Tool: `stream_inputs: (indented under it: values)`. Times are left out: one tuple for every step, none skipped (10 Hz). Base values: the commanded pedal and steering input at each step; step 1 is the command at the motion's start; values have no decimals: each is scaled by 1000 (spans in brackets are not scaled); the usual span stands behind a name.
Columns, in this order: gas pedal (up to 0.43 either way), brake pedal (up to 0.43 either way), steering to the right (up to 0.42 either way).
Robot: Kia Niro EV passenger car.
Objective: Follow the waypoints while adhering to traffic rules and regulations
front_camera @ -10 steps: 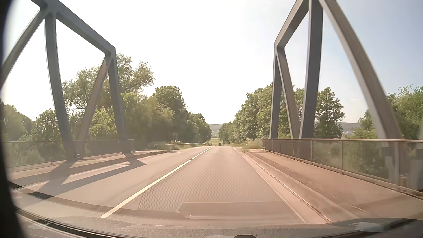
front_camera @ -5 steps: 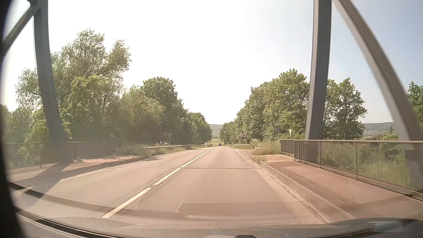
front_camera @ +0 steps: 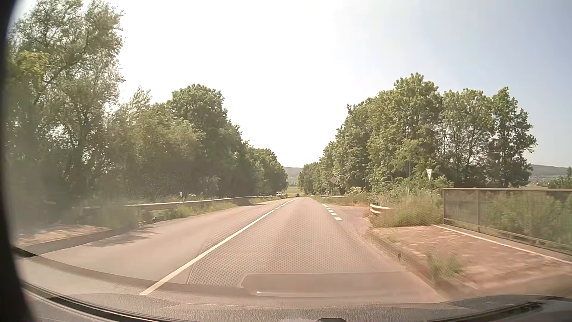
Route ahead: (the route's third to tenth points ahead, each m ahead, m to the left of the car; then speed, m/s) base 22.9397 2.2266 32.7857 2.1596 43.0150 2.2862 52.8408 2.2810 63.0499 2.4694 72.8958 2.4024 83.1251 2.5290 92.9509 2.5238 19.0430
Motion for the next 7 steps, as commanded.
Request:
stream_inputs:
  values:
    - [220,0,-3]
    - [220,0,-3]
    - [220,0,-1]
    - [220,0,-1]
    - [220,0,-1]
    - [240,0,-1]
    - [240,0,-1]
